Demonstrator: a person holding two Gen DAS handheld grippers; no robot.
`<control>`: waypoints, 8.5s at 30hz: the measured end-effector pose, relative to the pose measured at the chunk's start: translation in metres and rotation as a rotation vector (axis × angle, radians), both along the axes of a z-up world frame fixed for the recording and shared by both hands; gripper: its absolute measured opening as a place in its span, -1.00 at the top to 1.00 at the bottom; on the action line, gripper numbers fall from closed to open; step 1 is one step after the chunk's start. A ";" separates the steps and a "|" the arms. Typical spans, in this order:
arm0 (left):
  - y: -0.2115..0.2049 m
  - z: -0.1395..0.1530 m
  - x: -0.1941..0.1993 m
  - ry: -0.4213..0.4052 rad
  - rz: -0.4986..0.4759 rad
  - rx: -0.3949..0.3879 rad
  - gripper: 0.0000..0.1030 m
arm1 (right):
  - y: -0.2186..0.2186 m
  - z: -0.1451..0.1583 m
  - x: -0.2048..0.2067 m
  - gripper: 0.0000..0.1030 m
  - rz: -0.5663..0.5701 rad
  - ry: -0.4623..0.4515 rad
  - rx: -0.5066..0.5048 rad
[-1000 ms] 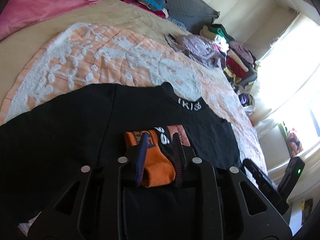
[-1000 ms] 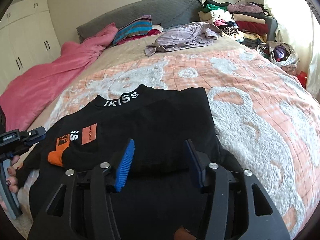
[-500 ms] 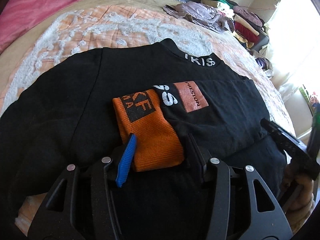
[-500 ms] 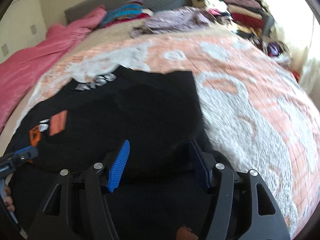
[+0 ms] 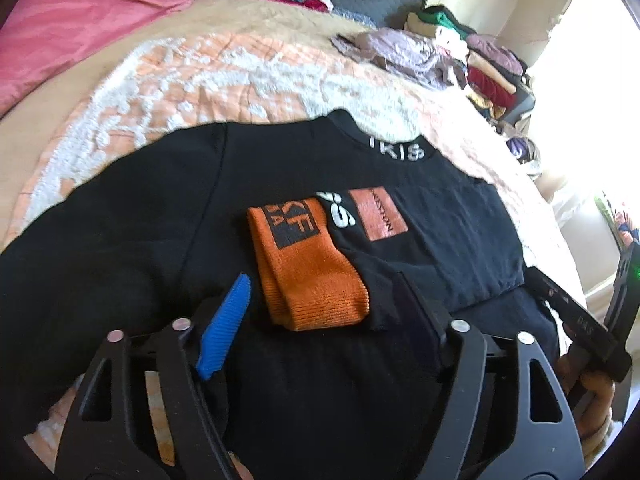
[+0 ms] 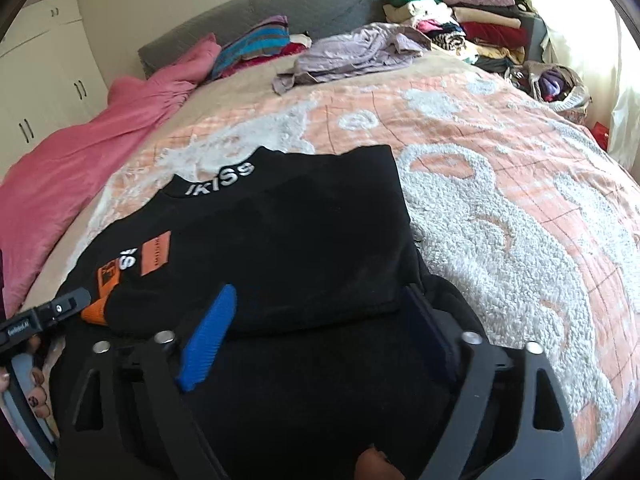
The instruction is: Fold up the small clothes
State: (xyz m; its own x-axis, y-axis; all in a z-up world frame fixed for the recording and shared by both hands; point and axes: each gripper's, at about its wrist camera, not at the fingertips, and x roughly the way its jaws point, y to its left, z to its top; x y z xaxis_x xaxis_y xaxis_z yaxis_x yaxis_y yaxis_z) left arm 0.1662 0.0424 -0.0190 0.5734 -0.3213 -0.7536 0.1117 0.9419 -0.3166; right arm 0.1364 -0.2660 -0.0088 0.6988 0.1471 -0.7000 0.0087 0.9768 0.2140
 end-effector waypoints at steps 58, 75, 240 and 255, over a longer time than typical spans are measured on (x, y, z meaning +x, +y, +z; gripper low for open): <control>0.146 0.040 -0.117 -0.094 0.423 0.084 -0.81 | 0.183 0.052 -0.053 -0.91 0.426 -0.119 0.019; 0.211 0.032 -0.157 -0.049 0.585 0.091 -0.81 | 0.235 0.058 -0.069 -0.91 0.563 -0.119 0.000; 0.047 0.011 0.030 -0.098 0.046 -0.052 -0.11 | 0.032 0.037 0.037 0.84 0.212 -0.203 -0.219; 0.026 0.006 0.026 -0.106 0.036 -0.007 -0.11 | 0.011 0.027 0.038 0.66 0.109 -0.162 -0.229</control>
